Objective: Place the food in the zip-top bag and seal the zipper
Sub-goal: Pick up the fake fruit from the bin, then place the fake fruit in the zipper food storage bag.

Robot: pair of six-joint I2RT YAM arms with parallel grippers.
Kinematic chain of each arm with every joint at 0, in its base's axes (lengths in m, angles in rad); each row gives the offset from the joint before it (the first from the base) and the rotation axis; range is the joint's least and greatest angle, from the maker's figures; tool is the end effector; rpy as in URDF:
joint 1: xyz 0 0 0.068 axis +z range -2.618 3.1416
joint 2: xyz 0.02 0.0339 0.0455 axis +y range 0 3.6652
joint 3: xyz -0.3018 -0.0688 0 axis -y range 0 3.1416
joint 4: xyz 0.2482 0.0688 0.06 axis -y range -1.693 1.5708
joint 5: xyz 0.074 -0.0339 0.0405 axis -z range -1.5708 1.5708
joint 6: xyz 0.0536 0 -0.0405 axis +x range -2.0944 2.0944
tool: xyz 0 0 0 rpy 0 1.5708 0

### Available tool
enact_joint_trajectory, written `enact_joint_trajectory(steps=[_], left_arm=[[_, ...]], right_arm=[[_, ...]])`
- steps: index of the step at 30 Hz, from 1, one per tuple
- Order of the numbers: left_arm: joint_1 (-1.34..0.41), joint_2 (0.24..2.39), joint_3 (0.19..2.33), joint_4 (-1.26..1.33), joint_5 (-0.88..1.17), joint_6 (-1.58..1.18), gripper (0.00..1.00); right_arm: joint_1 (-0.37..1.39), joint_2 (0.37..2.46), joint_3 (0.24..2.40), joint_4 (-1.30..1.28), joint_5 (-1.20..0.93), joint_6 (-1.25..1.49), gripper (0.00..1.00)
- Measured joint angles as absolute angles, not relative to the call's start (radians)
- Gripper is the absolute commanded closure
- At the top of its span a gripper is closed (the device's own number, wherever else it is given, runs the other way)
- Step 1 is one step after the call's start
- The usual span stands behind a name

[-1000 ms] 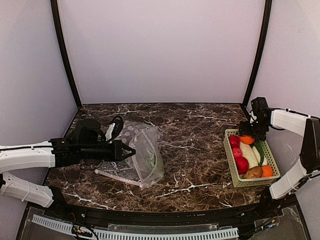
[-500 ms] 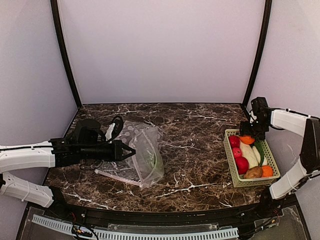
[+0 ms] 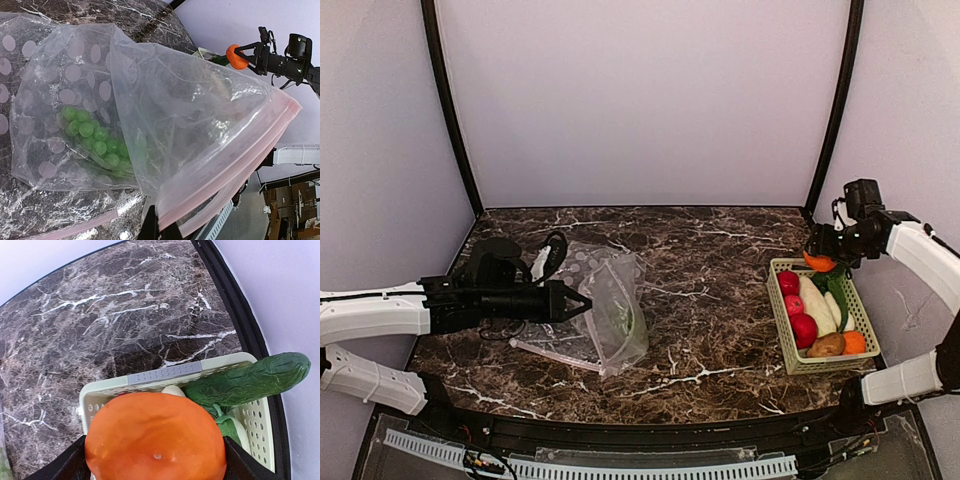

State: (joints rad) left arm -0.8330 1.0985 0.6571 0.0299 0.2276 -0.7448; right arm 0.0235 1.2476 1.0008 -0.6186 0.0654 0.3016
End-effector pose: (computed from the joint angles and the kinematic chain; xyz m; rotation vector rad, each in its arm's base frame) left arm 0.1582 -0.1920 0.2800 0.2601 2.1797 -1.1932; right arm 0.2621 0.0027 0.3002 0.3665 2.4071 0.0664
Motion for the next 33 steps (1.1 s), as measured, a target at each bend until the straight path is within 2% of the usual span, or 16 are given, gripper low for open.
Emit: enact_joint_trajectory(steps=[7, 18, 26, 33], left_arm=[[-0.833, 1.124, 0.659, 0.044, 0.251, -0.744, 0.99], [-0.837, 1.191, 0.685, 0.06, 0.277, -0.745, 0.99], [-0.865, 1.23, 0.702, 0.091, 0.278, -0.749, 0.99], [-0.881, 1.264, 0.705, 0.116, 0.276, -0.765, 0.99]], right_arm=[[0.058, 1.159, 1.001, -0.66, -0.046, 0.325, 0.25], [0.271, 0.997, 1.002, -0.704, -0.182, 0.4, 0.28], [0.568, 0.973, 1.004, -0.667, -0.208, 0.496, 0.29], [0.871, 1.045, 1.041, -0.55, -0.173, 0.56, 0.29]])
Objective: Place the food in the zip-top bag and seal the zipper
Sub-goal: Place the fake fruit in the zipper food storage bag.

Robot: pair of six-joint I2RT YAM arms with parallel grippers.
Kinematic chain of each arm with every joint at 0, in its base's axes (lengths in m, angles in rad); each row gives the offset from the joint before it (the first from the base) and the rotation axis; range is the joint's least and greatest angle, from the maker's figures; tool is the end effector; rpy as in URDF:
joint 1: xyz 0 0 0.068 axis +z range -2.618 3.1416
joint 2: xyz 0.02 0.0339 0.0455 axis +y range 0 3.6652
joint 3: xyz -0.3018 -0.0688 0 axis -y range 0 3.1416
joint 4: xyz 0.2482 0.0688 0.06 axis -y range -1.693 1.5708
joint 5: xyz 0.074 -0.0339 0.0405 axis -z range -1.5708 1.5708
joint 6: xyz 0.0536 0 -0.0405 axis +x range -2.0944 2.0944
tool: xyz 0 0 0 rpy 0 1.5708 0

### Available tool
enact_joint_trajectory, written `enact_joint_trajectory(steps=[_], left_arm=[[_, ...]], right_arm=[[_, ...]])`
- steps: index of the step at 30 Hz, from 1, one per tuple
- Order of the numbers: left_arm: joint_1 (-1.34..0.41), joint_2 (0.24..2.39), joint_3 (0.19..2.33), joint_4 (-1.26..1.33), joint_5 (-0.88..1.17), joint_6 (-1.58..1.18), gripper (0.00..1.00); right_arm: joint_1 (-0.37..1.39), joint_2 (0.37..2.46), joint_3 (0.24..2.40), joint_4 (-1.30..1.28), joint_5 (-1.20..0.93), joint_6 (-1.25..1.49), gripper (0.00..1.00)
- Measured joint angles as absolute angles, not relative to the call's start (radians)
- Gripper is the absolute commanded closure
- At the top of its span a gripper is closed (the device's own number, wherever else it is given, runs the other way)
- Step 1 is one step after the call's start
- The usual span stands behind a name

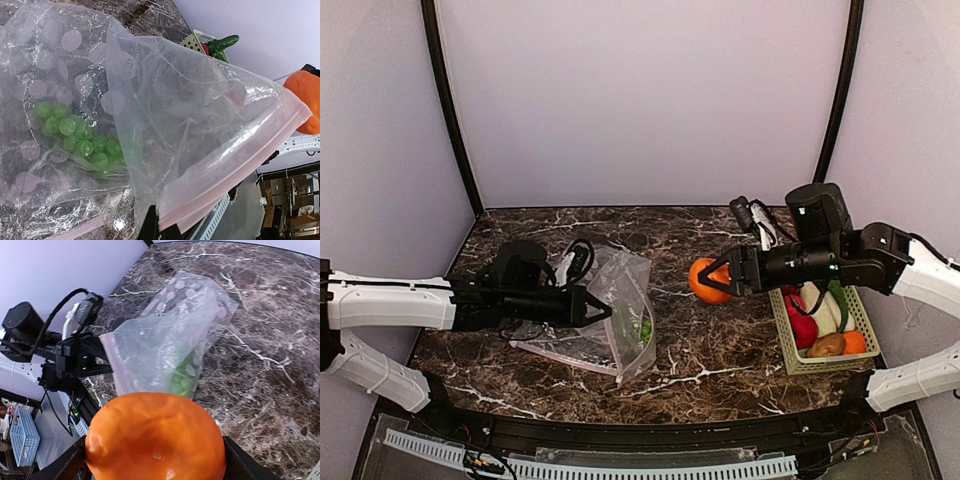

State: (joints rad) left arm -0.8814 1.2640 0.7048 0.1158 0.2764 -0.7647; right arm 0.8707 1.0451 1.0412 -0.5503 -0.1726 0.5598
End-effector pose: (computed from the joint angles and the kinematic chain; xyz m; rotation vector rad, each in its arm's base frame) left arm 0.1697 -0.2288 0.2665 0.3289 2.2357 -1.2562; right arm 0.1378 0.1779 0.3668 -0.4639 2.2465 0.9868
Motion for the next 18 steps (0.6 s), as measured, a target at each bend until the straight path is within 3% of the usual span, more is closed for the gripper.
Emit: enact_joint_trajectory(steps=[9, 18], left_arm=[[-0.889, 1.276, 0.721, 0.134, 0.277, -0.77, 0.99], [-0.892, 1.292, 0.734, 0.145, 0.286, -0.772, 0.99]], right_arm=[[1.109, 1.192, 1.109, -0.417, -0.108, 0.579, 0.28], [1.19, 1.3, 1.114, -0.248, -0.11, 0.609, 0.29]])
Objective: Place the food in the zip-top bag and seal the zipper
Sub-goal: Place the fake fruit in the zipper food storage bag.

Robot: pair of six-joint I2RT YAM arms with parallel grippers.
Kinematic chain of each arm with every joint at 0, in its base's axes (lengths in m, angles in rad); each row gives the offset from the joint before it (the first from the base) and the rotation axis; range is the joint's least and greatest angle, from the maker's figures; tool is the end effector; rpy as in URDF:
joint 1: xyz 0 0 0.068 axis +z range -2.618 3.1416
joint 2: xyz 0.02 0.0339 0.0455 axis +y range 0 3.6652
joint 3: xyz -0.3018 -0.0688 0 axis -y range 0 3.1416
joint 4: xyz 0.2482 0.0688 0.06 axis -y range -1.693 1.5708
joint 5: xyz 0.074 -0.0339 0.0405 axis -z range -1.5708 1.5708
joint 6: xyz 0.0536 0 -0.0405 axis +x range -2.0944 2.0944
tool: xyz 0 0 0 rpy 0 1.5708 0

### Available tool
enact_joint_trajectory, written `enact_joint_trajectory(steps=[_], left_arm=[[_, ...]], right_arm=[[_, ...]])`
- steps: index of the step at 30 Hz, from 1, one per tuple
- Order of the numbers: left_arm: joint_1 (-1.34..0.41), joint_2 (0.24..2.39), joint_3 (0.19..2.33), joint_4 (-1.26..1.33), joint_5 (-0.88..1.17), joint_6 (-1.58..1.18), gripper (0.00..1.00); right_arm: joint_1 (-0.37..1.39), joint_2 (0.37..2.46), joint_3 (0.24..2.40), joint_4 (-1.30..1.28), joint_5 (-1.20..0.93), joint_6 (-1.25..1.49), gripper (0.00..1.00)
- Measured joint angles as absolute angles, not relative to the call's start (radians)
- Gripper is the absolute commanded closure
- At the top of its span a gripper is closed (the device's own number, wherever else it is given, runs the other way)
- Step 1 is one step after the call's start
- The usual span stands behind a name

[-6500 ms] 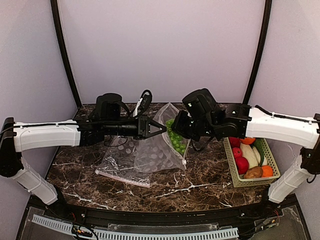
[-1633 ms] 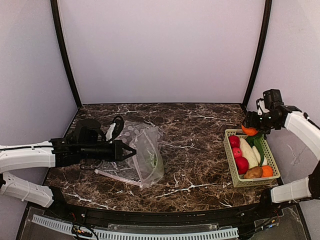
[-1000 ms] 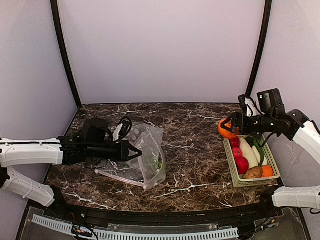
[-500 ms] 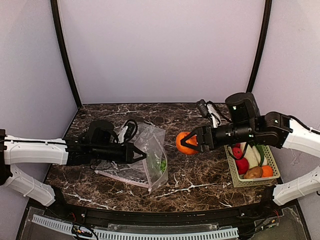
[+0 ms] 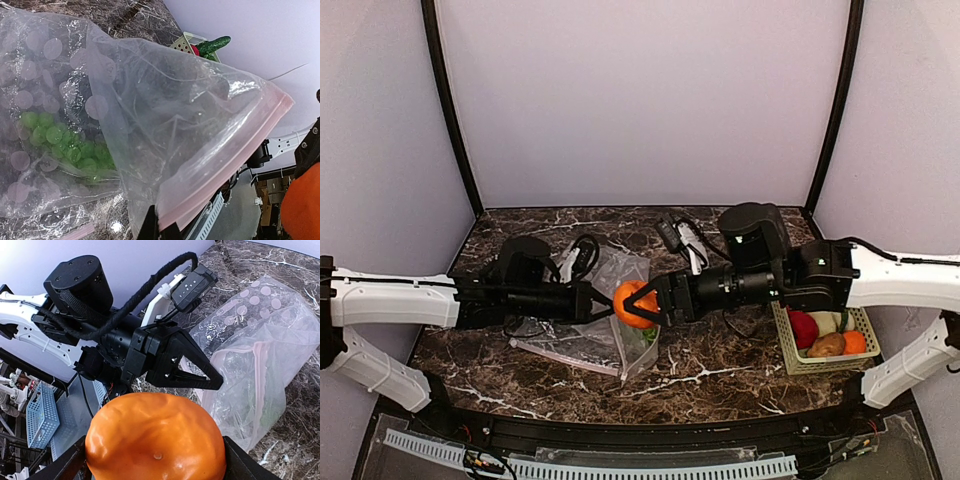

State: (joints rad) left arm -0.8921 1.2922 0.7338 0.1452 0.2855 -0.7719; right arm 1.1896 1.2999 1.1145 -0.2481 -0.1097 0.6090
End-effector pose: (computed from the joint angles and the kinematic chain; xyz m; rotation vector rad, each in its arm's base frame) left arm 0.1729 -0.2385 0.2727 0.3423 2.2090 -1.2905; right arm 0.1098 0.2897 0.3640 -0.7150 2.1192 1.1947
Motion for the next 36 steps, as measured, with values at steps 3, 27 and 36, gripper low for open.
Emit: enact_joint_trajectory(steps=[3, 27, 36], left_arm=[[-0.894, 1.293, 0.735, 0.157, 0.293, -0.773, 0.99], [-0.892, 1.29, 0.733, 0.186, 0.304, -0.8, 0.99], [-0.896, 1.275, 0.733, 0.207, 0.323, -0.802, 0.99]], right_arm=[[1.192, 1.348, 1.114, -0.199, -0.11, 0.621, 0.29], [1.185, 1.547, 1.132, -0.255, 0.23, 0.777, 0.29], [1.185, 1.659, 1.219, -0.379, 0.32, 0.803, 0.3]])
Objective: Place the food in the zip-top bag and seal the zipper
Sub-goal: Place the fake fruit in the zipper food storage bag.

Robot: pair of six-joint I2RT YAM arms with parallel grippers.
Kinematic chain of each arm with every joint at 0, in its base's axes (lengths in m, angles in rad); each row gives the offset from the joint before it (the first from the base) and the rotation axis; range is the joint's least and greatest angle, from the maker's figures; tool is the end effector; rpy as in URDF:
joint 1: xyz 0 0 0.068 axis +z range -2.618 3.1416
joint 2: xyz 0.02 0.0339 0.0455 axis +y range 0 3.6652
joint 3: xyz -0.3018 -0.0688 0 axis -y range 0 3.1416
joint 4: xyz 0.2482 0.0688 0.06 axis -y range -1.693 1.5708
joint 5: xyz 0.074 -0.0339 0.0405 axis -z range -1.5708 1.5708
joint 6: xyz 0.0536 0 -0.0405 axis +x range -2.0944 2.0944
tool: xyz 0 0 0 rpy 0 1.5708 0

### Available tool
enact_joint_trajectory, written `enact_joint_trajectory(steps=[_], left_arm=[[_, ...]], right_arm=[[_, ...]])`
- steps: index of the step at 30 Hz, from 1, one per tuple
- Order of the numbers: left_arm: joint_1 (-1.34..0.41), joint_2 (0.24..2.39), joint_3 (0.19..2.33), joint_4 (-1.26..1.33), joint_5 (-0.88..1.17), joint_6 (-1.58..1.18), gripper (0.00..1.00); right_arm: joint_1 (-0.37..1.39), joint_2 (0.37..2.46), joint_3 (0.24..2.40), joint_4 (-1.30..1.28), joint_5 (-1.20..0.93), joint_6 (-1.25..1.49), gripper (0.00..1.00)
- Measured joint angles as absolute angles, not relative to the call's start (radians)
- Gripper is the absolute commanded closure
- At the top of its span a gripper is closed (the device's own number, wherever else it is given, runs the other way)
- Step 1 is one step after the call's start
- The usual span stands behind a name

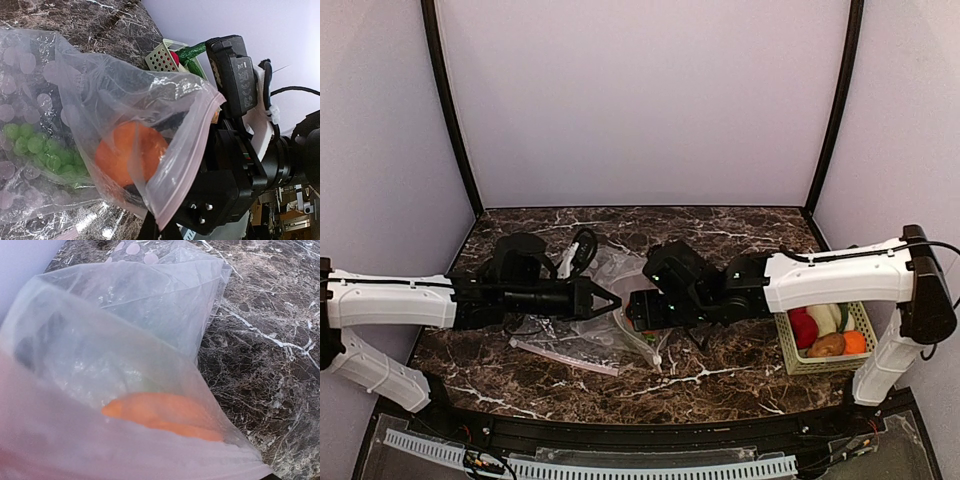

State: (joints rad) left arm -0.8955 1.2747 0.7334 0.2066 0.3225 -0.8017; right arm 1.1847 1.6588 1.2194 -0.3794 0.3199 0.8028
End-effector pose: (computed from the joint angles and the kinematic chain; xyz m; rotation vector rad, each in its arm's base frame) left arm 0.1702 -0.2397 0.2847 0.3503 2.1430 -1.3827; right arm 0.1595 0.3475 0.2716 -0.3069 2.3966 0.5856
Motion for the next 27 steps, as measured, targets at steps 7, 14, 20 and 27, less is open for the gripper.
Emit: enact_joint_trajectory(steps=[7, 14, 20, 27], left_arm=[[-0.896, 1.259, 0.733, 0.209, 0.323, -0.802, 0.99], [-0.896, 1.25, 0.733, 0.209, 0.322, -0.801, 0.99], [-0.896, 1.251, 0.733, 0.209, 0.322, -0.801, 0.99], [-0.896, 1.251, 0.733, 0.209, 0.322, -0.801, 0.99]], right_arm=[[1.185, 1.697, 1.277, -0.491, 0.387, 0.838, 0.25], [1.185, 1.698, 1.297, -0.59, 0.446, 0.881, 0.13], [1.185, 1.698, 1.308, -0.615, 0.45, 0.887, 0.02], [1.185, 1.696, 1.317, -0.613, 0.44, 0.864, 0.01]])
